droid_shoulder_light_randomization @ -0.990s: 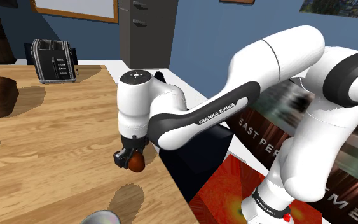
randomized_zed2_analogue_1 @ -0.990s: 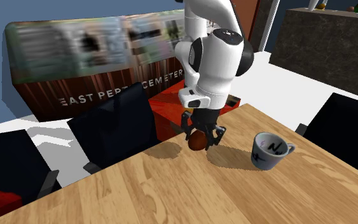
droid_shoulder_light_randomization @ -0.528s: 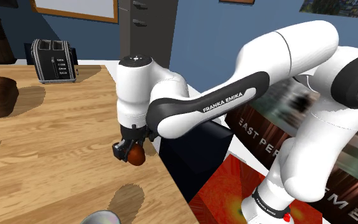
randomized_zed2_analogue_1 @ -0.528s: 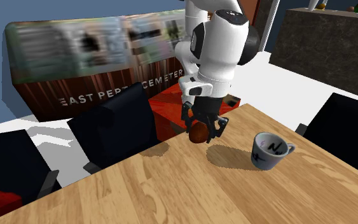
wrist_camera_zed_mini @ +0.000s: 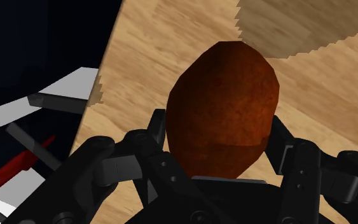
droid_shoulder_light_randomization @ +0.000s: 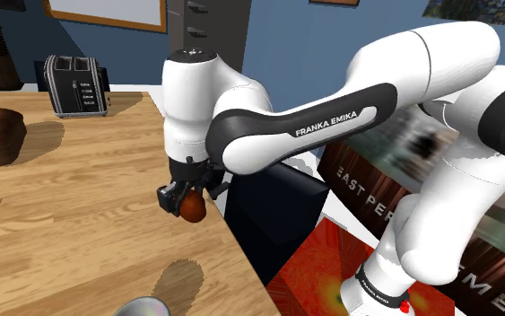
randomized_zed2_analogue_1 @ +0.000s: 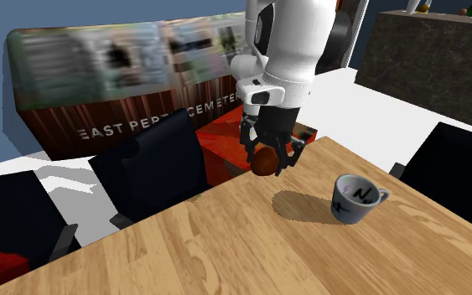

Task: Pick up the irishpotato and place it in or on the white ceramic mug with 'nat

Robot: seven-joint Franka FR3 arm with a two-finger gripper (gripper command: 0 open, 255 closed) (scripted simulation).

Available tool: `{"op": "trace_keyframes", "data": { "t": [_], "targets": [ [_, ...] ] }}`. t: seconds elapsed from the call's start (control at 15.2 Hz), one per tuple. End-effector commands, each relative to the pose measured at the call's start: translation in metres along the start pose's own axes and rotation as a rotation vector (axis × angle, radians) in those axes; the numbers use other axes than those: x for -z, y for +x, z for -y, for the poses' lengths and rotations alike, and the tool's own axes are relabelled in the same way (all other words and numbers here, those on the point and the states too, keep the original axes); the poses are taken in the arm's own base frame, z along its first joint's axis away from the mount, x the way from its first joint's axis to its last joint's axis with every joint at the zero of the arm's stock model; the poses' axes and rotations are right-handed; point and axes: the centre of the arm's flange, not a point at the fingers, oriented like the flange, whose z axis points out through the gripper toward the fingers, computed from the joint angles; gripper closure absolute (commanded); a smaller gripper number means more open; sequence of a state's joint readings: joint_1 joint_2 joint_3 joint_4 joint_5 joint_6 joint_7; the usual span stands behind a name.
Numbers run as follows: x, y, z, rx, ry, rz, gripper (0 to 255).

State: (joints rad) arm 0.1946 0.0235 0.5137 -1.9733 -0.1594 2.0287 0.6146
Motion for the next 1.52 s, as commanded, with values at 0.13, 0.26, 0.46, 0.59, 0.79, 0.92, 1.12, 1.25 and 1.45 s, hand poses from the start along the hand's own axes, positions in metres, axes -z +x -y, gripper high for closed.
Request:
{"op": "trace_keyframes", "data": {
  "t": [0.13, 0.26, 0.46, 0.59, 0.79, 0.92, 1.12, 1.25, 1.45],
  "targets": [
    [0.02, 0.003, -0.003, 0.0, 0.0, 0.001, 255],
    [0.031, 0.004, -0.004, 0.0, 0.0, 0.001, 255],
    [0.041, 0.0, 0.007, 0.0, 0.0, 0.001, 255],
    [0.044, -0.011, 0.031, 0.0, 0.0, 0.001, 255],
    [0.05, -0.026, 0.067, 0.0, 0.0, 0.001, 255],
    [0.054, -0.036, 0.091, 0.0, 0.0, 0.001, 255],
    [0.06, -0.052, 0.127, 0.0, 0.0, 0.001, 255],
    [0.064, -0.062, 0.151, 0.0, 0.0, 0.001, 255],
    [0.069, -0.078, 0.187, 0.0, 0.0, 0.001, 255]
  ]
}}
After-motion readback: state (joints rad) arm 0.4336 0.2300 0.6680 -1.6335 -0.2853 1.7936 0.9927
